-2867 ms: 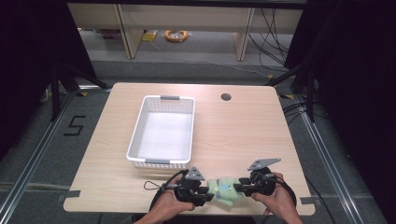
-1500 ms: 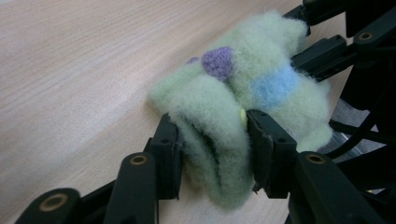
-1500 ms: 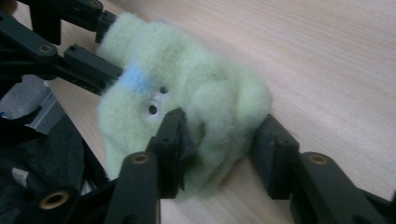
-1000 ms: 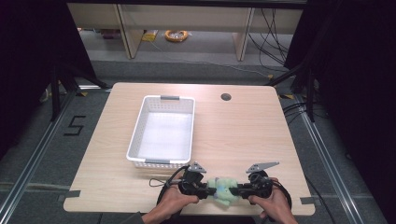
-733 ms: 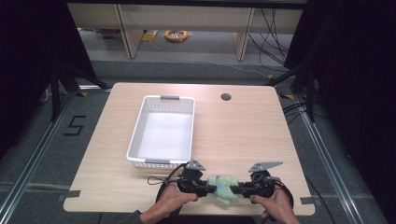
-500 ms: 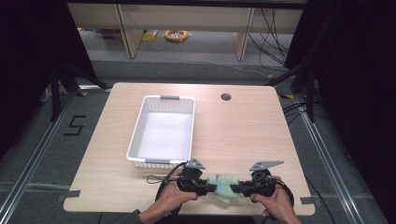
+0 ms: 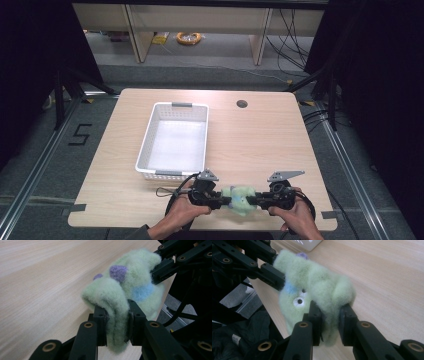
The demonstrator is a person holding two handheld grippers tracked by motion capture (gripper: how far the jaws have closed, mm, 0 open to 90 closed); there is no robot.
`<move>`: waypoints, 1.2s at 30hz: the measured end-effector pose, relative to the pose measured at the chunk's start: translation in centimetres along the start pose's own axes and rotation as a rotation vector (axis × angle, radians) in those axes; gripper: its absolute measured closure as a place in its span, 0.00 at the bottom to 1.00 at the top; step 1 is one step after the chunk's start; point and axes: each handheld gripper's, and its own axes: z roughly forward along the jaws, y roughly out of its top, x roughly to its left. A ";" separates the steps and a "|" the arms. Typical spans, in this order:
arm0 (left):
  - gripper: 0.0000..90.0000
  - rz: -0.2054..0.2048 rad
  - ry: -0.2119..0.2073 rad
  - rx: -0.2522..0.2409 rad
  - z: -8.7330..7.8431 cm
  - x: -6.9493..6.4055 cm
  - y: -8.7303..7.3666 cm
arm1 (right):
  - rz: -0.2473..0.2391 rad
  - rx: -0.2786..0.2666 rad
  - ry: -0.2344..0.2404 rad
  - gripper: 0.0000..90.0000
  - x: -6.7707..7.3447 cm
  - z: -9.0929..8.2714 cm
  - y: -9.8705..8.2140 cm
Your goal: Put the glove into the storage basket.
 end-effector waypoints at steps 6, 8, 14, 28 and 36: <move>0.81 0.000 0.007 -0.024 -0.8 -0.2 0.5 | -0.014 -0.009 -0.004 0.84 0.3 -0.4 0.9; 0.81 -0.008 0.000 -0.028 -1.3 -0.3 0.9 | -0.012 -0.007 0.005 0.84 0.7 -0.6 1.3; 0.81 0.020 0.027 -0.056 -3.5 -0.3 2.2 | -0.033 -0.030 0.015 0.84 1.2 -1.2 3.2; 0.81 0.024 0.092 -0.112 -7.0 1.4 4.0 | -0.081 -0.034 0.027 0.84 2.2 -0.8 8.7; 0.81 0.010 0.114 -0.121 -8.7 2.3 4.4 | -0.113 -0.029 0.026 0.84 3.1 -0.1 10.9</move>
